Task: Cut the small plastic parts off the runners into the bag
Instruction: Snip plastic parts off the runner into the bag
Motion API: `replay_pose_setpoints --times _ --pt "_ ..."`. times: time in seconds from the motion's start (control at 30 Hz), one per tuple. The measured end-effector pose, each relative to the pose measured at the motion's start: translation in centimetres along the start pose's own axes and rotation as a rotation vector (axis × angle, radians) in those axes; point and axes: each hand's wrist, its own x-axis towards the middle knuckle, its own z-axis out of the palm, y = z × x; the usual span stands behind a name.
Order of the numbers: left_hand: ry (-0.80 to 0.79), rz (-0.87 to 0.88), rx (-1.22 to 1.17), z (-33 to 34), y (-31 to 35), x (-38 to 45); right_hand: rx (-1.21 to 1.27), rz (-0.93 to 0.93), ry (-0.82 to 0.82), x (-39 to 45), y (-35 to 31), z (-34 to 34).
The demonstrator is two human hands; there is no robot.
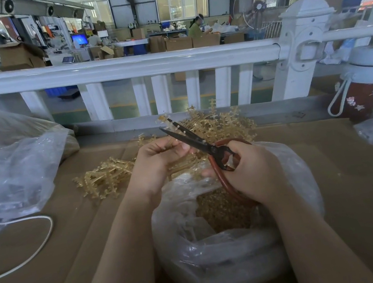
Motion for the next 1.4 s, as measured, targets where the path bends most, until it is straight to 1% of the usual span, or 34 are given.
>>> replay_pose_setpoints --times 0.13,0.2,0.4,0.47,0.63,0.73,0.87,1.0,1.13,1.23,1.4 --pt "0.087 -0.103 -0.174 -0.2 0.2 0.0 0.047 0.031 -0.036 -0.1 0.1 0.0" --pt "0.114 -0.152 -0.205 -0.4 0.2 0.1 0.092 0.074 -0.039 0.1 0.1 0.0" --pt "0.063 -0.205 -0.046 0.9 0.2 0.3 0.358 0.193 -0.046 0.4 0.3 0.3" --pt "0.041 -0.203 0.002 1.6 -0.1 0.2 0.405 0.203 -0.062 0.5 0.3 0.4" --pt "-0.015 -0.202 0.024 2.4 -0.7 0.1 0.484 0.225 -0.097 0.9 0.3 0.6" --pt "-0.012 -0.218 0.039 2.5 -0.6 0.0 0.547 0.241 -0.101 0.8 0.1 0.4" --pt "-0.004 -0.196 0.077 2.3 -0.4 0.0 0.651 0.224 -0.105 0.8 -0.1 0.0" --pt "0.028 -0.166 0.040 1.9 -0.3 0.2 0.626 0.213 -0.103 0.8 -0.1 -0.1" --pt "0.060 -0.111 0.079 1.8 -0.2 0.1 0.595 0.240 -0.090 0.8 -0.1 0.0" --pt "0.079 -0.038 0.100 1.6 0.0 0.2 0.458 0.235 -0.039 0.8 0.0 0.1" --pt "0.136 0.023 0.080 1.1 0.1 0.2 0.242 0.145 -0.088 0.4 0.4 0.3"
